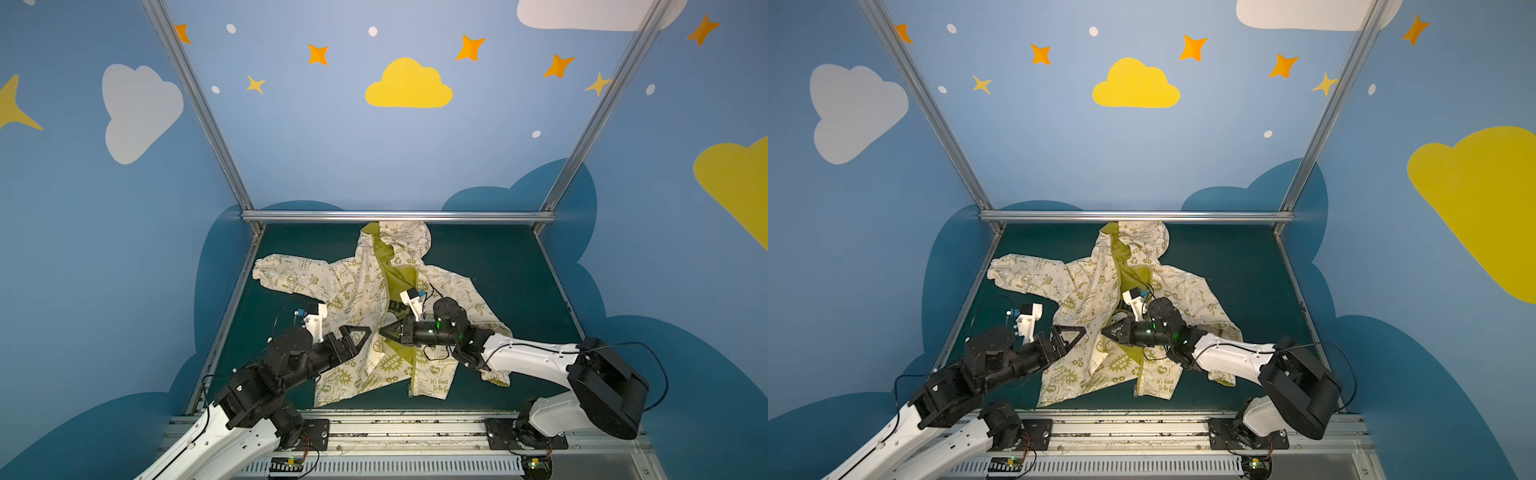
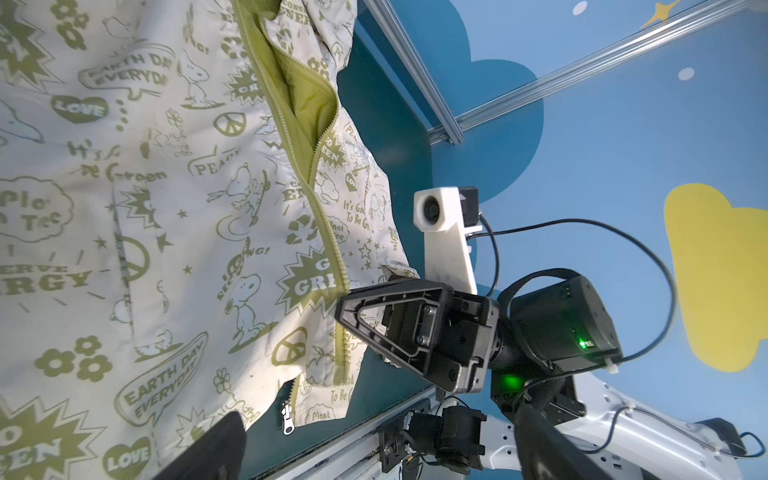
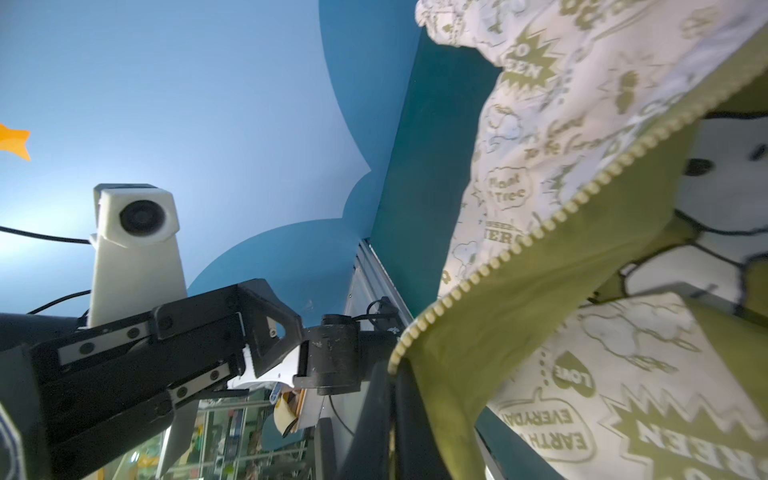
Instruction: Zip up the jacket
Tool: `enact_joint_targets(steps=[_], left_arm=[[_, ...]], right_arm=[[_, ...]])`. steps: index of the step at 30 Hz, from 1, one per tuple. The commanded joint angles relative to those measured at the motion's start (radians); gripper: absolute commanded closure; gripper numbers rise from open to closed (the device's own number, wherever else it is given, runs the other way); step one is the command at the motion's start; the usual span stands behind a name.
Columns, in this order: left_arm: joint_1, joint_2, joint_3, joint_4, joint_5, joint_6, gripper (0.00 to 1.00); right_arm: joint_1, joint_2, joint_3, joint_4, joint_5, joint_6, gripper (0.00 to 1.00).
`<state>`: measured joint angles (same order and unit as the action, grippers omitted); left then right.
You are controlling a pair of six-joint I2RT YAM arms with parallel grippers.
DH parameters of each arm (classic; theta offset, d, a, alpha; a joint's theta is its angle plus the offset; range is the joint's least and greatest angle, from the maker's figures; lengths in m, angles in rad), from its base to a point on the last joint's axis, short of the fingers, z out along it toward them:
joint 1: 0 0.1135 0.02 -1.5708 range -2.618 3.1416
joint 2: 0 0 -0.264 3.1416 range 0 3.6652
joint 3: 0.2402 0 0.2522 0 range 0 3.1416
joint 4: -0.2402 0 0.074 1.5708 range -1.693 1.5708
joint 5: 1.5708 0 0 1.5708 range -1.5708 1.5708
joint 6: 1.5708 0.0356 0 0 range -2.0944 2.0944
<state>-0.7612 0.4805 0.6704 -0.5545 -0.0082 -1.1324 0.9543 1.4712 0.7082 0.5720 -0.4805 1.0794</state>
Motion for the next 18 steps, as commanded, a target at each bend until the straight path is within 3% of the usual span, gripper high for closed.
enact_joint_targets(steps=[1,10,18], left_arm=[[0.01,-0.016,0.014,-0.12,-0.021,0.014,0.01],[0.013,-0.021,0.016,-0.14,0.013,-0.01,0.01],[0.013,-0.029,0.115,-0.338,-0.07,0.034,0.01]], right_arm=[[0.032,0.061,0.058,0.097,-0.032,0.055,1.0],[0.09,0.281,0.15,0.422,-0.052,0.189,1.0],[0.098,0.361,0.206,0.454,-0.048,0.201,1.0]])
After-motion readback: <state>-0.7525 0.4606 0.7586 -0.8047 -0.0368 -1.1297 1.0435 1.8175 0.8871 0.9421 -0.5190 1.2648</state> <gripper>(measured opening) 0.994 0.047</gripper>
